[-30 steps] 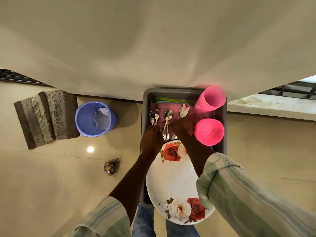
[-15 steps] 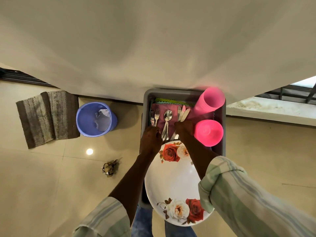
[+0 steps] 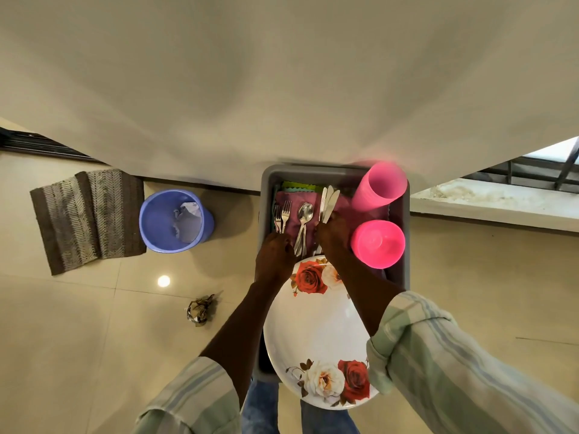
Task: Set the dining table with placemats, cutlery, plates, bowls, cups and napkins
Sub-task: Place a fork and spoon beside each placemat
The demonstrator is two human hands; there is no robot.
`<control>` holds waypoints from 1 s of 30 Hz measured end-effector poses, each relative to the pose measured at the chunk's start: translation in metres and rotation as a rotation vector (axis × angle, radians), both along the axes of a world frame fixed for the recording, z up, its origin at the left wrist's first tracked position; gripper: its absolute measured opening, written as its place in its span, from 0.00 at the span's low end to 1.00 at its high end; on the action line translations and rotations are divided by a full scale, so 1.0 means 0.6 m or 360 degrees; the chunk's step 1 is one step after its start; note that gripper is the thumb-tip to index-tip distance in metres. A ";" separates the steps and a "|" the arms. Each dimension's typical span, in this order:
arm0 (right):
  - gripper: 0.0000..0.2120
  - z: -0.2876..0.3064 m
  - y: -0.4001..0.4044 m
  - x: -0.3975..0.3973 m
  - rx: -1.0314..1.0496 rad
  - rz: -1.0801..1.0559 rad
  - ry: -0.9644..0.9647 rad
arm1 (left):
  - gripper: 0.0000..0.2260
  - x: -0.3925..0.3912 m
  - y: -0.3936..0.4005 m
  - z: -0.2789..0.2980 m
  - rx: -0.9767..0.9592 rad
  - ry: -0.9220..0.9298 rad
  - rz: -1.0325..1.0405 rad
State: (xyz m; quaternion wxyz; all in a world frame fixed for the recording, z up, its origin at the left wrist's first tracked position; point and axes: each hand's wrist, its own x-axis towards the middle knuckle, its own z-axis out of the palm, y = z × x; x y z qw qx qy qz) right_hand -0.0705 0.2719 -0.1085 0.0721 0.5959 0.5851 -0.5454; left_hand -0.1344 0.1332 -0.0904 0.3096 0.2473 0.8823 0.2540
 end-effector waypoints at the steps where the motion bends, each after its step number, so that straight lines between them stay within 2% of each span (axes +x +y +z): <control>1: 0.11 0.007 -0.001 -0.005 0.0107 -0.0018 0.0013 | 0.07 0.000 0.000 0.001 0.0001 -0.0004 0.0002; 3: 0.03 0.006 -0.006 -0.005 0.0288 -0.0087 0.0084 | 0.07 0.001 -0.001 0.002 0.0016 -0.0007 0.0008; 5: 0.07 0.015 -0.010 -0.005 0.0302 -0.0152 0.0101 | 0.07 0.002 -0.002 0.004 0.0026 -0.0011 0.0026; 7: 0.01 0.016 -0.013 -0.002 0.0343 -0.0215 0.0147 | 0.08 0.003 -0.005 0.005 0.0046 0.0009 0.0028; 9: 0.04 0.023 -0.011 -0.006 0.0321 -0.0265 0.0214 | 0.08 0.005 -0.008 0.007 0.0073 0.0043 0.0011; 14: 0.09 0.050 0.004 -0.035 0.0354 -0.0075 0.0247 | 0.08 0.017 -0.017 0.006 0.0078 0.0067 0.0047; 18: 0.06 0.076 -0.010 -0.032 0.0477 -0.0080 0.0271 | 0.09 0.027 -0.025 0.025 0.0042 0.0033 0.0070; 23: 0.08 0.135 -0.034 0.003 0.0458 -0.0127 0.0309 | 0.09 0.026 -0.036 0.088 -0.0041 -0.0073 0.0128; 25: 0.03 0.166 -0.048 0.021 0.0311 -0.0146 0.0297 | 0.08 0.028 -0.044 0.128 0.0003 -0.0198 0.0194; 26: 0.05 0.186 -0.058 0.031 0.0197 -0.0143 0.0286 | 0.08 0.031 -0.049 0.150 0.0061 -0.0335 0.0314; 27: 0.08 0.197 -0.067 0.040 0.0087 -0.0129 0.0280 | 0.07 0.032 -0.053 0.166 0.0138 -0.0524 0.0483; 30: 0.09 0.250 -0.109 0.063 -0.0113 0.0121 0.0301 | 0.10 0.038 -0.093 0.216 0.0427 -0.1120 0.1028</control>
